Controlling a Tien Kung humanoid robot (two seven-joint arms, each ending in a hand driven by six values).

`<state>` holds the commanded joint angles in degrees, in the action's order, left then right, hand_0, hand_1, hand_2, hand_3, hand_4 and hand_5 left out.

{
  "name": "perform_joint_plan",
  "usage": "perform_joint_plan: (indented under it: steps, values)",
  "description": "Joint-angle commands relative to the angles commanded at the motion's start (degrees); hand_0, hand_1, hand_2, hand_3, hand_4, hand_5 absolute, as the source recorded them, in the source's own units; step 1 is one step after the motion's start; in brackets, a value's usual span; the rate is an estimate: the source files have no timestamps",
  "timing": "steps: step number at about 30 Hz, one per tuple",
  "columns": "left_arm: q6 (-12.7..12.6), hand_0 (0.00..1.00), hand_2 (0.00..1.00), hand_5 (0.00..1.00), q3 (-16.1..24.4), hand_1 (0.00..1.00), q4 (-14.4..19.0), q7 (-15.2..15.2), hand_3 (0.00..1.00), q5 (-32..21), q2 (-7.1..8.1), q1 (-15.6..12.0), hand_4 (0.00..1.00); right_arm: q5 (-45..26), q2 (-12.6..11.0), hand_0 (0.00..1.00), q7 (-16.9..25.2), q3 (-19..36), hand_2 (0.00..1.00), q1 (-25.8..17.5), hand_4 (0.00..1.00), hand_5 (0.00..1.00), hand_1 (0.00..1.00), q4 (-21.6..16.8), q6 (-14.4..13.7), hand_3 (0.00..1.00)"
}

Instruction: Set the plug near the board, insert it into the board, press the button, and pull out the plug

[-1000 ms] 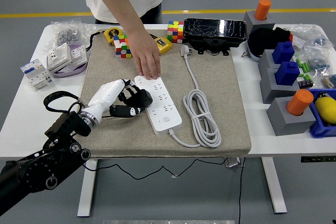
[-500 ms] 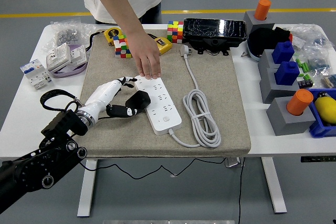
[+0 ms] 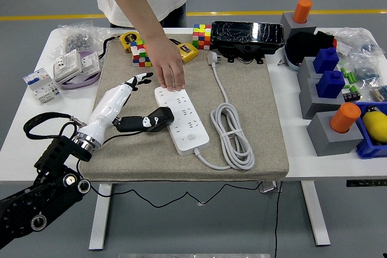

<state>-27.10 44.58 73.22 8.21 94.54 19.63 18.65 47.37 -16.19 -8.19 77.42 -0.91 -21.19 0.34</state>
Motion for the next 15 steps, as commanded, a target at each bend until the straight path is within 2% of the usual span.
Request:
perform_joint_plan:
  steps: [1, 6, 7, 15]
  values:
    - [0.11, 0.697, 0.756, 0.522, -0.67, 0.771, 0.90, 0.03, 0.759, 0.25, 0.84, -0.45, 0.890, 0.01, 0.00, 0.528, -0.01, -0.02, 0.606, -0.02, 0.882, 0.410, 0.630, 0.04, 0.00, 0.538]
    - [1.63, 0.697, 0.756, 0.522, -2.91, 0.771, 2.90, -0.62, 0.759, 0.64, 2.81, -1.96, 0.890, 0.04, 0.04, 0.528, 0.03, 0.05, 0.606, -0.02, 0.882, 0.410, 0.630, -0.04, 0.00, 0.538]
    - [2.08, 0.721, 0.778, 0.508, -3.10, 0.774, 3.02, -0.75, 0.754, 0.68, 2.92, -2.12, 0.838, 0.05, 0.04, 0.528, 0.04, 0.07, 0.606, -0.01, 0.882, 0.410, 0.630, -0.06, -0.01, 0.538]
    - [4.18, 0.747, 0.785, 0.493, -4.75, 0.782, 2.47, -2.58, 0.765, 0.86, 2.35, -1.99, 0.808, -0.04, 0.04, 0.528, 0.09, 0.05, 0.605, 0.00, 0.882, 0.410, 0.630, -0.07, -0.03, 0.538]
